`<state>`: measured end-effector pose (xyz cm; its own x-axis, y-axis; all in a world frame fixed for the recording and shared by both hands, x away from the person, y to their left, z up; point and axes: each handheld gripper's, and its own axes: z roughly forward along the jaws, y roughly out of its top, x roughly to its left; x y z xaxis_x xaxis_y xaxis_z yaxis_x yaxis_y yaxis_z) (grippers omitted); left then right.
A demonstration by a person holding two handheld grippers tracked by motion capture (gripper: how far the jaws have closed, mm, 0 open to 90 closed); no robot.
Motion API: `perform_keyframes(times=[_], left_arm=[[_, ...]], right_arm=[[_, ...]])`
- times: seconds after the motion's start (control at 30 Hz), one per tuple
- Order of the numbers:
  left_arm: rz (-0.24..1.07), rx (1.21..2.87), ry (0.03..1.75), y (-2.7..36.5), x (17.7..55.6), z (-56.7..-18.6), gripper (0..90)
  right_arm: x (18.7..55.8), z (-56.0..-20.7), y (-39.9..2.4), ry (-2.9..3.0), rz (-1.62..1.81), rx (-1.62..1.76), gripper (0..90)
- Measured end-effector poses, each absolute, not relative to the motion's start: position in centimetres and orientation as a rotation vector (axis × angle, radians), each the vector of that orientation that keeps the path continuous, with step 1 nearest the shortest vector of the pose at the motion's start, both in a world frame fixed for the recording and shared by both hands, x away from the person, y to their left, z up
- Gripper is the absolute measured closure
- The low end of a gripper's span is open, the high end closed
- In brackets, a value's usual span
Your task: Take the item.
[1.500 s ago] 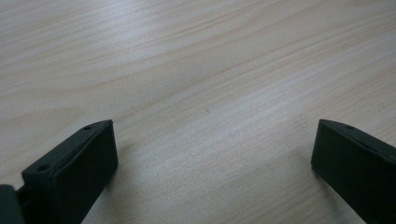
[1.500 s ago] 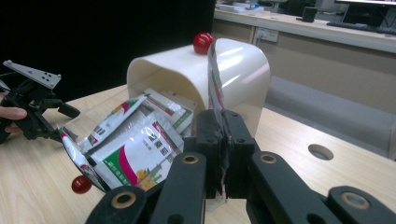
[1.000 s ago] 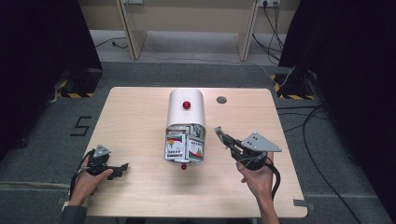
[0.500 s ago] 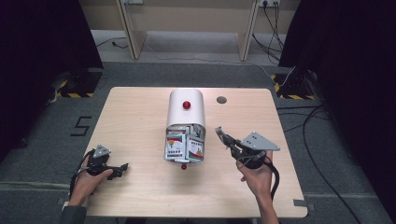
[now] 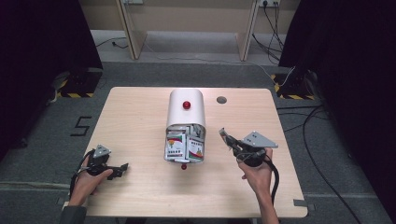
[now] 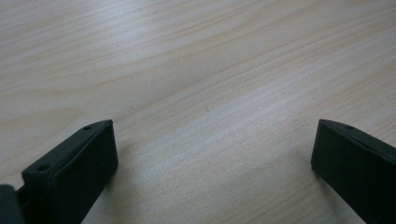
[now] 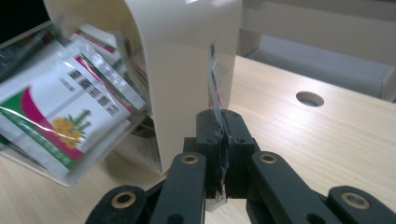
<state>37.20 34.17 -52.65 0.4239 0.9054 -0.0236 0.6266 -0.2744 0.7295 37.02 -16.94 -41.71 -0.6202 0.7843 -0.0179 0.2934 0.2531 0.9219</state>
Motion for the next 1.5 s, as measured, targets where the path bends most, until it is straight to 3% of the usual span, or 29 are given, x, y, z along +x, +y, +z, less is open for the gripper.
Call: perform_keyframes(times=[0.83,1.5], left_arm=[[0.531,2.011,1.289,34.2,37.2,-52.6,0.0],[0.531,2.009,1.29,34.2,37.2,-52.6,0.0]], right_arm=[[40.0,-46.6,-18.0,2.147,1.236,1.128,87.2],[40.8,-48.2,-17.7,2.188,1.217,1.166,86.9]])
